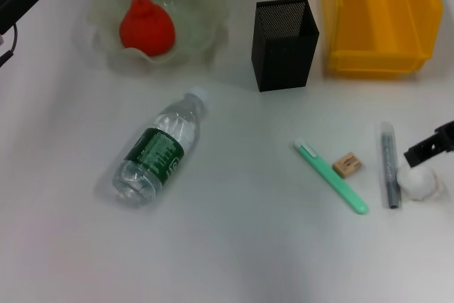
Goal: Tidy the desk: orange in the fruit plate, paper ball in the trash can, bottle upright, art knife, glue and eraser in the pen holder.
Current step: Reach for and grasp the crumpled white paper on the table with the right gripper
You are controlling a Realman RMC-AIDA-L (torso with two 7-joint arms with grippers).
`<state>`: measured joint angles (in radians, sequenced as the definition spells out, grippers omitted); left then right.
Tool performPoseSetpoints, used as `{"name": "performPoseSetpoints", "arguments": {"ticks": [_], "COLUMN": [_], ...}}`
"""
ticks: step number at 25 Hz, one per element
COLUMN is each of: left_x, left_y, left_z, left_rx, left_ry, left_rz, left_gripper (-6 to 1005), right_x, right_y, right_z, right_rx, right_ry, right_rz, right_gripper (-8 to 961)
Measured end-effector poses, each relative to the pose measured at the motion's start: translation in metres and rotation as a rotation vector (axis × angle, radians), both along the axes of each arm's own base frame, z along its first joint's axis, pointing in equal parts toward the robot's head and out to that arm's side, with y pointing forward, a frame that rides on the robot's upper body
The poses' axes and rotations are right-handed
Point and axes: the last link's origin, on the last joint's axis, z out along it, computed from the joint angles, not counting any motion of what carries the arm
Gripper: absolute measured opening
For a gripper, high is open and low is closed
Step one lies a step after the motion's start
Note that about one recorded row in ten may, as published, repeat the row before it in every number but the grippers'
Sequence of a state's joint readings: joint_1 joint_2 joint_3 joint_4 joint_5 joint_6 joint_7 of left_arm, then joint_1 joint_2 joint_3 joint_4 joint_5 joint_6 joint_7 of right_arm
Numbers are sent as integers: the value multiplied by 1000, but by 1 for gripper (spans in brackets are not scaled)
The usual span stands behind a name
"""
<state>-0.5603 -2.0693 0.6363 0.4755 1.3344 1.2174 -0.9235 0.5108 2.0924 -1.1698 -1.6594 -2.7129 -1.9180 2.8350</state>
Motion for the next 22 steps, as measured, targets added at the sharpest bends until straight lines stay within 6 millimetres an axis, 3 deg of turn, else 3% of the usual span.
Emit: {"name": "performPoseSetpoints", "arguments": {"ticks": [8,22], "left_x": [-7,-8], "left_y": [-4,-5], "left_z": [1,1], "left_rx": [7,10], "left_ry": [0,-6], "left_rz": [21,26], "left_gripper": [682,681], "right_x": [28,50], "right_y": [7,12], "right_z": [-21,-31], "right_rx": [-22,-22], "right_ry": [-17,-47], "right_rz": [-65,-83], "right_gripper": [785,783]}}
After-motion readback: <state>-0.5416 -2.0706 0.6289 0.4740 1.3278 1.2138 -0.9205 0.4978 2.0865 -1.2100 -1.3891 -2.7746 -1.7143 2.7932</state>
